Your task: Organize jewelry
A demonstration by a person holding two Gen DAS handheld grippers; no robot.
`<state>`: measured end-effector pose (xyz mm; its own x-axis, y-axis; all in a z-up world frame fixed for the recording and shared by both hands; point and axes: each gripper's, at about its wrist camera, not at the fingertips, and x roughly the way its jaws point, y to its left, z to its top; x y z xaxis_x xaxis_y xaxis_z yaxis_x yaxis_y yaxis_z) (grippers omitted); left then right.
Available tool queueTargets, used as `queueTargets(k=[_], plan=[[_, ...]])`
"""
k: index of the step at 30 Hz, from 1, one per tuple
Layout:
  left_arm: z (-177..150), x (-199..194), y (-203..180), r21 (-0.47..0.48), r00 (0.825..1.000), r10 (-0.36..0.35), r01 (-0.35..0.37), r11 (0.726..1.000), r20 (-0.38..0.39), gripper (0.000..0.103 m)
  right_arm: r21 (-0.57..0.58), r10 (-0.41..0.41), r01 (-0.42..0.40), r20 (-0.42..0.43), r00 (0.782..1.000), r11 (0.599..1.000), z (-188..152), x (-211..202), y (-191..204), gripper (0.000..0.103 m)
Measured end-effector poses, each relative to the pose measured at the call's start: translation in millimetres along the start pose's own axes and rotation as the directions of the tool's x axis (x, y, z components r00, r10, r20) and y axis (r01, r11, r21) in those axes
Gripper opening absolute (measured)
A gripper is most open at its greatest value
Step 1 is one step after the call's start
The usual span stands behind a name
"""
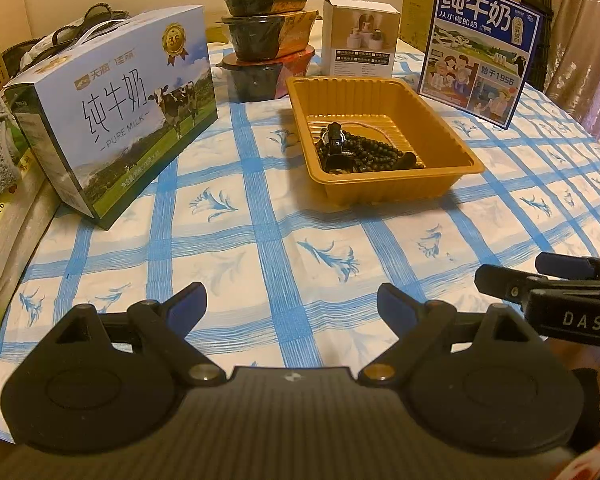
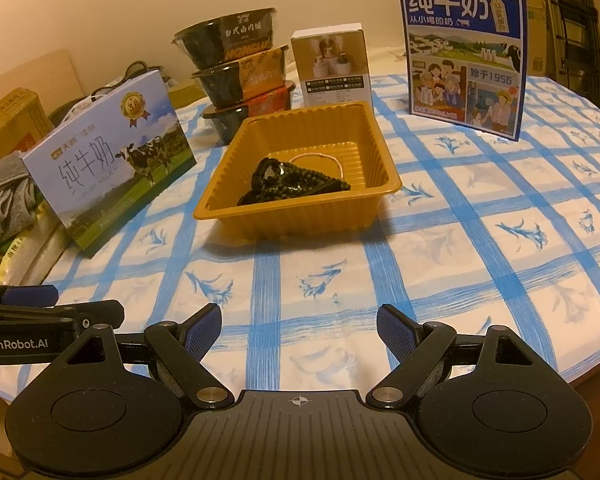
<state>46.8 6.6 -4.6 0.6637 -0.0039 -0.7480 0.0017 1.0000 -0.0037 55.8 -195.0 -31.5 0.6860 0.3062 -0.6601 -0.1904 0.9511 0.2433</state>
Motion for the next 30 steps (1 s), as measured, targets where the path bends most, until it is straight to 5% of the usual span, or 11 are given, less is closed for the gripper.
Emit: queueTargets(k=[30], plan=[[0.7, 2.6, -1.4, 0.005, 1.000, 0.000, 0.000, 1.000, -0.004, 0.091, 0.002, 0.001, -0.001, 0.000, 1.000, 1.000, -0.9, 2.6, -0.9, 0.084]])
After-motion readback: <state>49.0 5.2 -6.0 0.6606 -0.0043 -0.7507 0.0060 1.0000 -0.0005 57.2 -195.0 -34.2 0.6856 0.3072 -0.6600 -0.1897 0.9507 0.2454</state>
